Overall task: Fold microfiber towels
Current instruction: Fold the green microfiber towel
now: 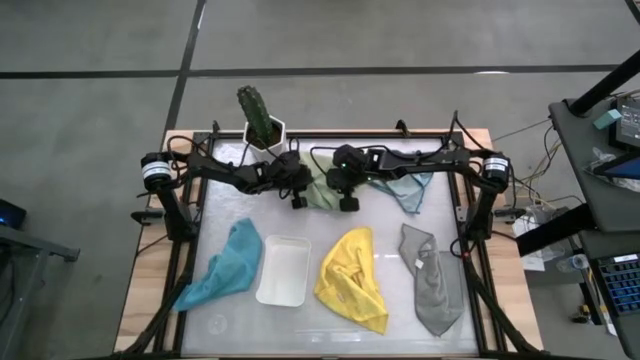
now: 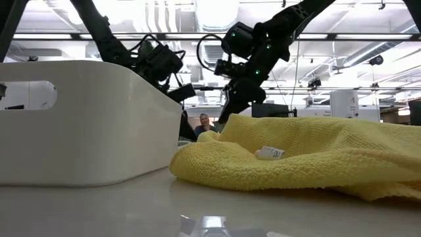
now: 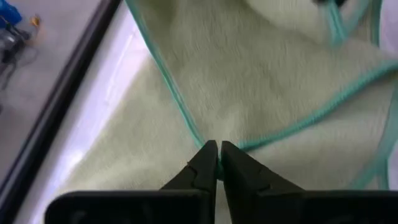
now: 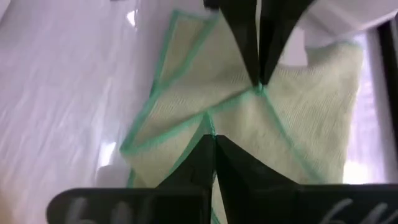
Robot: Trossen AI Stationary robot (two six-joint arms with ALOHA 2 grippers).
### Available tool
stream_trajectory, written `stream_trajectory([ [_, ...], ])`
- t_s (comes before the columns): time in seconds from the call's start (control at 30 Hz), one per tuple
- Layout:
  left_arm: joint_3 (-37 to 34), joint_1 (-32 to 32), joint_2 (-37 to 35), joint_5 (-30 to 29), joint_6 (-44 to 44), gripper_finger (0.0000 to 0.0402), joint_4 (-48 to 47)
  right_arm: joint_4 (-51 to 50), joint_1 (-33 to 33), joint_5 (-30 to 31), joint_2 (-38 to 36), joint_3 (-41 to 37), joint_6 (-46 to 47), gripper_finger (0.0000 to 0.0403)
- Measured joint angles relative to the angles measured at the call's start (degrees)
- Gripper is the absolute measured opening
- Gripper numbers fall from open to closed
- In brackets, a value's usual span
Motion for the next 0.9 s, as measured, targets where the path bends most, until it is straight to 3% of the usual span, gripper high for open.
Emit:
stream_trajectory([
  [0.13, 0.00, -0.04, -0.76, -0.03, 1.55, 0.0001, 0.91, 3.61, -0.22, -2.40, 0.00, -0.05, -1.39, 0.0008],
  [0.5, -0.22, -0.84, -8.36, 0.39, 1.41, 0.0000, 0.39, 8.14, -0.66, -2.49, 0.04, -0.31, -1.21, 0.0008],
  [0.77, -0.35, -2.91, -9.99, 3.05, 2.79, 0.0000, -0.02, 10.59, -0.76, -2.49, 0.04, -0.33, -2.04, 0.0008],
  [0.9, -0.35, -3.23, -10.60, 3.09, 2.57, 0.0000, -5.28, 10.17, -0.76, -2.73, 0.04, -0.33, -2.02, 0.0008],
])
